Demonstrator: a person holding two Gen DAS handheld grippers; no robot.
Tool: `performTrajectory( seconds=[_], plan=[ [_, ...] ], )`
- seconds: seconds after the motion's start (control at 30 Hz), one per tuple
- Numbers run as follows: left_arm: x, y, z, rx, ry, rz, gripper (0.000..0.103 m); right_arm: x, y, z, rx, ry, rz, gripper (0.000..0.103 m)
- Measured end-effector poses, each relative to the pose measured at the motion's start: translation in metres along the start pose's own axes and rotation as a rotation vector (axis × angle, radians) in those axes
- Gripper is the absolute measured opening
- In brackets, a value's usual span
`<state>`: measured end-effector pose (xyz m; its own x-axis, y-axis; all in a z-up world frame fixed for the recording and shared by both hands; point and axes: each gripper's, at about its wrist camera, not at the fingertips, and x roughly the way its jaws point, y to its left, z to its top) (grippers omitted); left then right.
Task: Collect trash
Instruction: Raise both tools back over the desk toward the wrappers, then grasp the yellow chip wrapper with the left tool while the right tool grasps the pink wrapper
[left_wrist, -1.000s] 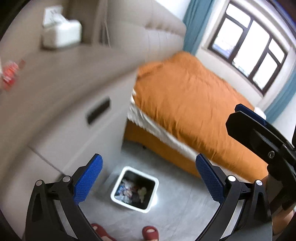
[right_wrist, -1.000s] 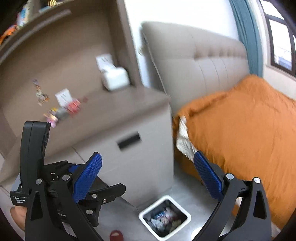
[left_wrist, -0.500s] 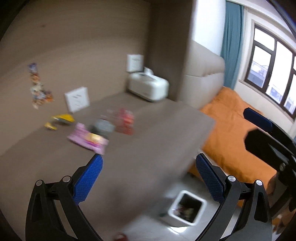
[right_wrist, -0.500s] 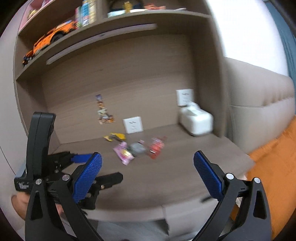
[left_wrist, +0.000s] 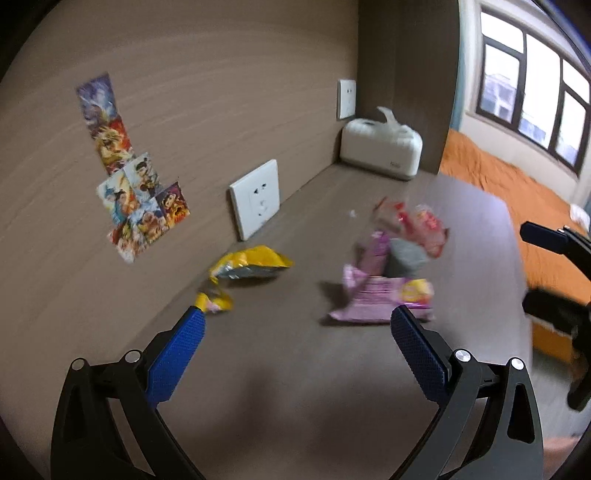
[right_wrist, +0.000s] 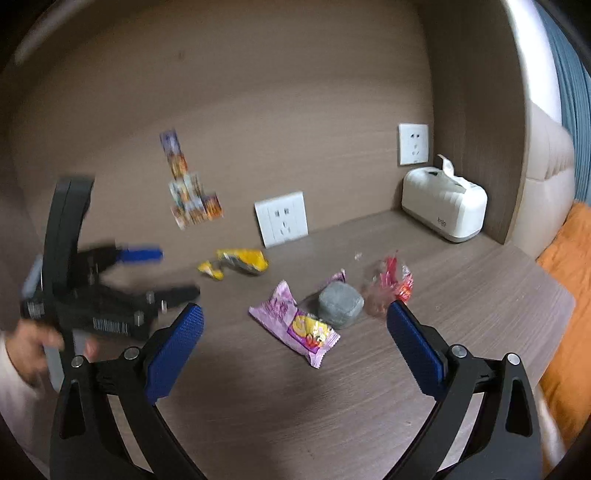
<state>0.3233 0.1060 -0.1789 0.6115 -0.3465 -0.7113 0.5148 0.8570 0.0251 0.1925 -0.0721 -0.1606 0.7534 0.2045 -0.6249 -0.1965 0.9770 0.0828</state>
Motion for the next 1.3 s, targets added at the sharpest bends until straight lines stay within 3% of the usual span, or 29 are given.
performTrajectory(
  seconds=[0.1, 0.23, 0.53, 0.67, 0.73, 0.8, 0.87, 0.93, 0.97, 1.03, 1.3],
  plan=[
    [0.017, 0.013, 0.008, 0.033, -0.023, -0.047, 0.098, 0.019, 0.016, -0.004, -0.033, 0.037, -0.017, 0.099],
    [0.043, 0.017, 0.019, 0.101, -0.034, -0.04, 0.098, 0.04, 0.027, -0.005, -0.033, 0.048, -0.029, 0.099],
    [0.096, 0.031, 0.03, 0.131, 0.055, -0.172, 0.098, 0.093, 0.025, -0.005, 0.045, 0.138, -0.047, 0.099],
    [0.111, 0.03, 0.036, 0.161, 0.085, -0.191, 0.098, 0.109, 0.027, -0.006, 0.048, 0.185, -0.05, 0.094],
    [0.121, 0.028, 0.038, 0.18, 0.112, -0.195, 0.098, 0.119, 0.028, -0.008, 0.046, 0.218, -0.056, 0.086],
    [0.134, 0.025, 0.038, 0.204, 0.158, -0.21, 0.097, 0.13, 0.026, -0.011, 0.064, 0.265, -0.057, 0.058],
    [0.146, 0.023, 0.034, 0.208, 0.218, -0.214, 0.081, 0.137, 0.019, -0.014, 0.114, 0.297, -0.03, 0.046],
    [0.149, 0.023, 0.033, 0.203, 0.204, -0.209, 0.064, 0.138, 0.018, -0.013, 0.113, 0.295, -0.028, 0.029],
    [0.15, 0.024, 0.035, 0.195, 0.199, -0.203, 0.05, 0.138, 0.017, -0.013, 0.124, 0.297, -0.003, 0.011],
    [0.15, 0.027, 0.04, 0.167, 0.201, -0.234, 0.028, 0.133, 0.014, -0.011, 0.147, 0.284, 0.024, 0.005],
    [0.114, 0.007, 0.039, 0.169, 0.176, -0.254, 0.026, 0.092, 0.013, 0.008, 0.148, 0.188, 0.078, 0.002]
  ],
)
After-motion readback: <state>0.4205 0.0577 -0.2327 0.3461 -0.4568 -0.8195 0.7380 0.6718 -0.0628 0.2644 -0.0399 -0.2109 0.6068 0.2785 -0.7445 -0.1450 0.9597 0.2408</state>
